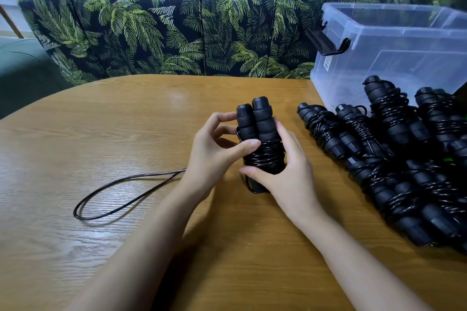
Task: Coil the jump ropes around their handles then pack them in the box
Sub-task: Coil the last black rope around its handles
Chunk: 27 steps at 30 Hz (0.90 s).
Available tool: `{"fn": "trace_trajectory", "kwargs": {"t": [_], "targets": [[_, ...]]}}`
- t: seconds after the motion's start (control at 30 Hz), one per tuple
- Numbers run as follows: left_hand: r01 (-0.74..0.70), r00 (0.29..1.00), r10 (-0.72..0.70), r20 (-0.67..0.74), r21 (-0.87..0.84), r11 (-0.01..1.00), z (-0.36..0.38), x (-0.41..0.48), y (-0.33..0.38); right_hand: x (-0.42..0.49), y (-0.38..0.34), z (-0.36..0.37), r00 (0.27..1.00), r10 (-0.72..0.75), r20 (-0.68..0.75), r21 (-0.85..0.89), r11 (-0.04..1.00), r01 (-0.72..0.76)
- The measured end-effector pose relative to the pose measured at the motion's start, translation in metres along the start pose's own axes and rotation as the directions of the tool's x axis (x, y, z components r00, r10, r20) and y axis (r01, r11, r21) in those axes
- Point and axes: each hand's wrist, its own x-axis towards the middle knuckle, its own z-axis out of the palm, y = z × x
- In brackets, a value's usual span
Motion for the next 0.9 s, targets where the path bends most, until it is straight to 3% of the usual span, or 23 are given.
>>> {"fn": "trace_trajectory", "kwargs": {"t": [0.17, 0.53, 0.67, 0.77, 0.9], "targets": [[0.021, 0.997, -0.016, 0.071, -0.072, 0.997, -0.006, 0.003, 0.002, 0.002, -0.002, -0.006, 0.998, 0.053, 0.016, 0.111, 0.992, -0.055], [0.05, 0.997, -0.041, 0.061, -0.141, 0.989, -0.006, 0.002, 0.006, 0.006, -0.004, -0.016, 0.977, 0.099, 0.187, 0.267, 0.952, -0.148], [0.043, 0.999, -0.047, -0.022, -0.152, 0.987, 0.0, 0.0, 0.006, 0.008, 0.001, -0.012, 0.988, 0.095, 0.12, 0.085, 0.991, -0.106], [0.033, 0.997, -0.042, -0.069, -0.125, 0.992, 0.001, 0.0, 0.006, 0.006, 0.003, -0.008, 0.999, -0.018, 0.032, -0.057, 0.998, 0.02], [0.022, 0.994, -0.03, -0.106, -0.079, 0.997, 0.001, -0.001, 0.001, 0.003, 0.004, -0.005, 0.992, -0.109, 0.055, -0.18, 0.977, 0.117]]}}
